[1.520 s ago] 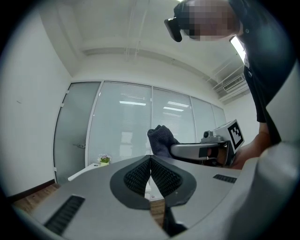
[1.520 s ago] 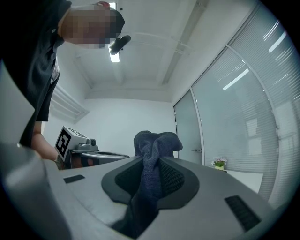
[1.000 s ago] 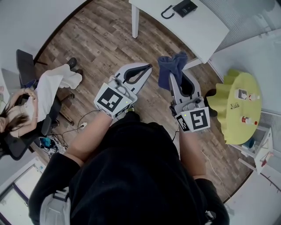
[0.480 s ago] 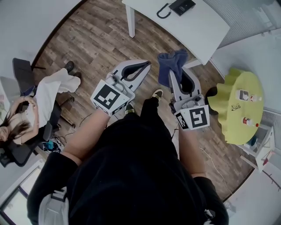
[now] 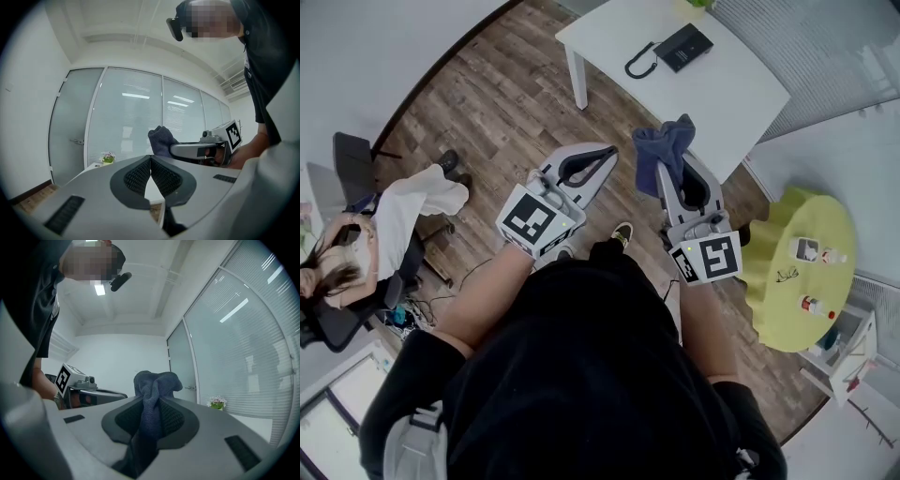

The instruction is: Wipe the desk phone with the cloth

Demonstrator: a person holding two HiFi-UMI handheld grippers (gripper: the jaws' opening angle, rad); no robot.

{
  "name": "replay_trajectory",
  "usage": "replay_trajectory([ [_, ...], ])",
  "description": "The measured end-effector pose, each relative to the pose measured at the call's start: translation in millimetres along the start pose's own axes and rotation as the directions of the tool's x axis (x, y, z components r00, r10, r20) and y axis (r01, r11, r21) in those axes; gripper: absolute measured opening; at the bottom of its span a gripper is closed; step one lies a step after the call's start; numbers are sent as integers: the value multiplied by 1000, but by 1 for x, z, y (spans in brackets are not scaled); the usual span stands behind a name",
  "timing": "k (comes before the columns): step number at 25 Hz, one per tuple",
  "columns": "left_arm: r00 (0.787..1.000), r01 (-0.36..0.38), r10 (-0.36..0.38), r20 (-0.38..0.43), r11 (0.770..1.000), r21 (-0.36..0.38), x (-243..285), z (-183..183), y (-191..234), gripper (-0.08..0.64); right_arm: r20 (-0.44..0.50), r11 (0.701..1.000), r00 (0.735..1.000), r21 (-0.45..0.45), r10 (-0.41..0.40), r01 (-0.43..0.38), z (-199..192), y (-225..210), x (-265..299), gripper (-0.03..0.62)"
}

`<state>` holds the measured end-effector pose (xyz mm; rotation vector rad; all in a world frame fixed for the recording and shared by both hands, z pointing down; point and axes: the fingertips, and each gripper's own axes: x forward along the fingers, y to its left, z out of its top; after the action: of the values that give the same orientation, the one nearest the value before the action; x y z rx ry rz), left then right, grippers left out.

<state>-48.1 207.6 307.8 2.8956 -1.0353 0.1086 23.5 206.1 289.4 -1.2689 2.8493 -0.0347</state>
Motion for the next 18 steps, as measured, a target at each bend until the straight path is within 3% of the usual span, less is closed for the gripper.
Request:
replay_trajectory([
  [10,997,-81,81,0,997,6,72,9,17,11,4,997,998,41,63,-64,-2,-76,13,87],
  [18,994,-103,103,-28,995,-5,100,-1,37,11,-25,995,995,44,95,-94,-15,-106,35,87],
])
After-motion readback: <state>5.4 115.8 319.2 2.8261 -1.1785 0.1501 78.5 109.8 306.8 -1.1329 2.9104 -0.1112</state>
